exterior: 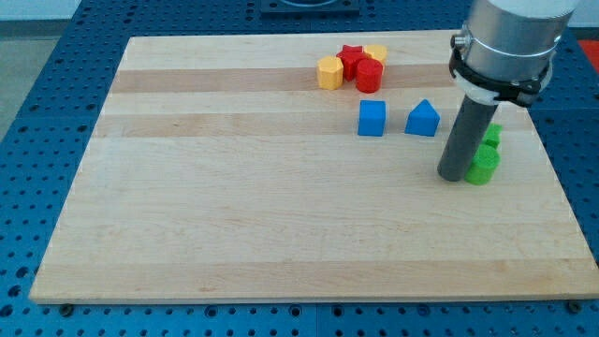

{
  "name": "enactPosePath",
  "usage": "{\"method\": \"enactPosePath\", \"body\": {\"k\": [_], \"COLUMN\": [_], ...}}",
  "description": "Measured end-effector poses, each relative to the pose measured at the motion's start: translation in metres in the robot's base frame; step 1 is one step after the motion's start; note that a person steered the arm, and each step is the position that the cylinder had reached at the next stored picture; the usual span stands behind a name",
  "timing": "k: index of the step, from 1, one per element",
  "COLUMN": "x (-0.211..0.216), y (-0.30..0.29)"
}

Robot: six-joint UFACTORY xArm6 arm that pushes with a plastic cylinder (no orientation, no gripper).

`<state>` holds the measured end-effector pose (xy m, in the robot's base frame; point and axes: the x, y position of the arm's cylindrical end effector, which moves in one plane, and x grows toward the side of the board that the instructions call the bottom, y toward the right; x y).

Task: Place the blue triangle top left to the green star

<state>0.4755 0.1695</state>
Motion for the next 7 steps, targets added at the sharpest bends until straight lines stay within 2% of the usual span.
{"method": "enactPosePath", "body": {"k": [1, 2, 4, 5, 7], "x": [-0.009, -0.039, -0.085, -0.097, -0.095], "y": [-0.018, -0.047, -0.063, -0.063, -0.045]}}
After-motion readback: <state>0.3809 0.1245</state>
